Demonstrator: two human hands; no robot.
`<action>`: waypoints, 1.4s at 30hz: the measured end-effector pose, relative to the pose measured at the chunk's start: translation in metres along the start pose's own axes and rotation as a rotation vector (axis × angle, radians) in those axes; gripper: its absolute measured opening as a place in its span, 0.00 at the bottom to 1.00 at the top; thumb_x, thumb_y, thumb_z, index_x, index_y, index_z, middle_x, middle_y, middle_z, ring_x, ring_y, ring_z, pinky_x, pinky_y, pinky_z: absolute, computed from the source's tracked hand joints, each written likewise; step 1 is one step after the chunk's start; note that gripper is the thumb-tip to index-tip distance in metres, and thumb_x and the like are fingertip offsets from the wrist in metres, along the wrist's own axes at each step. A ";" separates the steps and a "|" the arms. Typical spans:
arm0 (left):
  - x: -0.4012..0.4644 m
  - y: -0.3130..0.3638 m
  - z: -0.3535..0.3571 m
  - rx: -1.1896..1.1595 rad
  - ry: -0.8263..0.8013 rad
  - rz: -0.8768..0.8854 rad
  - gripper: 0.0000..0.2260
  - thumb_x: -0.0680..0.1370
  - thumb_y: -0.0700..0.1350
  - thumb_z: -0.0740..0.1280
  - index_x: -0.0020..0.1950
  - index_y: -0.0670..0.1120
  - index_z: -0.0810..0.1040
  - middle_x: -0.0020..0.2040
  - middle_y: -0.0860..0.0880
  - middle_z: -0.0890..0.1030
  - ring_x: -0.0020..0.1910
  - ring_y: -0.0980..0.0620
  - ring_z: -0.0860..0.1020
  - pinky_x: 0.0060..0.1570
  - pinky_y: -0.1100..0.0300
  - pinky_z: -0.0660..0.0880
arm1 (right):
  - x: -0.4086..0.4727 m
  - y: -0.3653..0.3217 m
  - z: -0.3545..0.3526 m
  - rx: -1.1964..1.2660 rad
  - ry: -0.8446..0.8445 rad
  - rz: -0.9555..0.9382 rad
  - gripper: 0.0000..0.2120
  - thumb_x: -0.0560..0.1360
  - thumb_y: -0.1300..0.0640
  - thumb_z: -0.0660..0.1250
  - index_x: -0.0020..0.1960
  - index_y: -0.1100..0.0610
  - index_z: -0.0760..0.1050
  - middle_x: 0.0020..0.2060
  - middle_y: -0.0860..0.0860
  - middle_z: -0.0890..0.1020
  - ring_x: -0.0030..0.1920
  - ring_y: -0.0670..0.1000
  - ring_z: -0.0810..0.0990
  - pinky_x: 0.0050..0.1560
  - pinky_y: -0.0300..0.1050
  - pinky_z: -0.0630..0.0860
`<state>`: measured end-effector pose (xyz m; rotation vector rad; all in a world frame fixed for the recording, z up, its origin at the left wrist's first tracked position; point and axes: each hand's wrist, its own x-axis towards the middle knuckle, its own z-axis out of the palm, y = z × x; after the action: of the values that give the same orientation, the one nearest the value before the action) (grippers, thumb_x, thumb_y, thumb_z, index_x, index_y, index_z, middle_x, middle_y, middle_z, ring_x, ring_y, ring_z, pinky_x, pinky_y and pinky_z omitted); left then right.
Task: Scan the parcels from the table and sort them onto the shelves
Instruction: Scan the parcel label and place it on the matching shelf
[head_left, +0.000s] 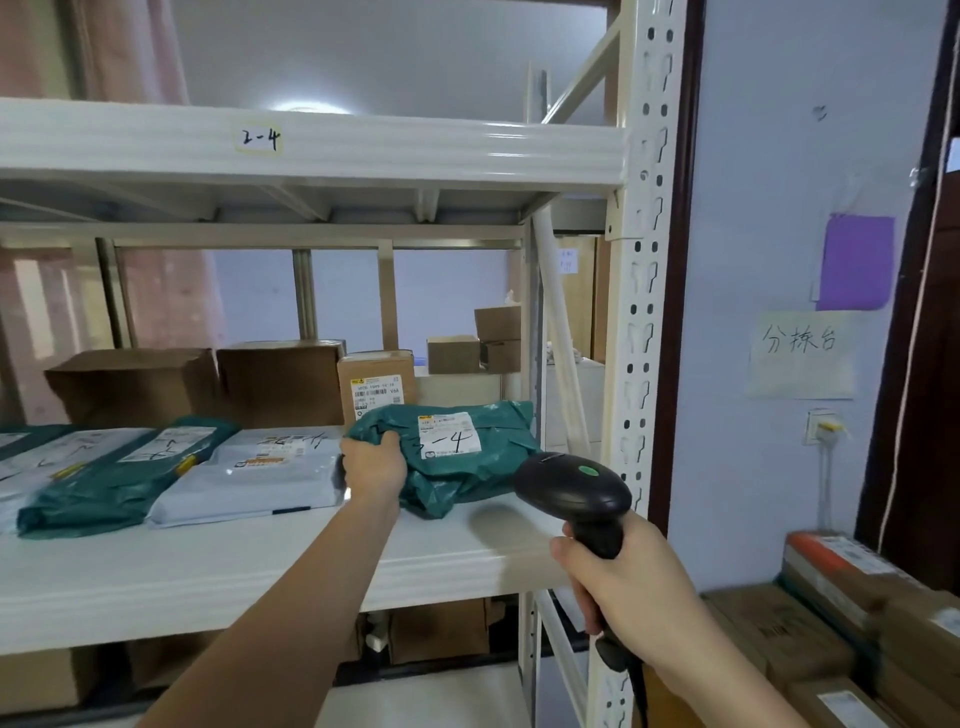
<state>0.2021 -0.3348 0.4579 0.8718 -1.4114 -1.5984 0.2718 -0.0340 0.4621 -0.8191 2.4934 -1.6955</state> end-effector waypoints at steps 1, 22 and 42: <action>0.002 0.001 -0.001 0.009 0.000 0.007 0.22 0.84 0.45 0.65 0.77 0.43 0.65 0.67 0.41 0.73 0.62 0.41 0.76 0.63 0.46 0.78 | 0.000 0.000 -0.001 -0.007 0.001 -0.002 0.05 0.77 0.55 0.68 0.46 0.56 0.75 0.25 0.53 0.77 0.25 0.49 0.76 0.39 0.53 0.80; -0.053 0.009 -0.061 0.360 -0.051 0.728 0.18 0.81 0.44 0.70 0.70 0.44 0.74 0.69 0.46 0.73 0.70 0.48 0.70 0.72 0.49 0.71 | -0.030 -0.016 0.020 -0.053 0.004 -0.021 0.05 0.77 0.55 0.67 0.49 0.56 0.74 0.27 0.52 0.79 0.25 0.50 0.77 0.37 0.52 0.81; -0.286 -0.106 0.061 0.703 -1.200 0.883 0.22 0.84 0.56 0.66 0.79 0.58 0.69 0.79 0.54 0.71 0.78 0.50 0.69 0.77 0.48 0.68 | -0.207 0.060 -0.093 -0.150 0.351 0.270 0.07 0.77 0.56 0.69 0.43 0.58 0.75 0.25 0.50 0.76 0.25 0.48 0.75 0.30 0.45 0.75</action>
<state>0.2574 -0.0457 0.3557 -0.5753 -2.7265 -0.8197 0.3978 0.1506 0.3921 -0.1808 2.8204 -1.6965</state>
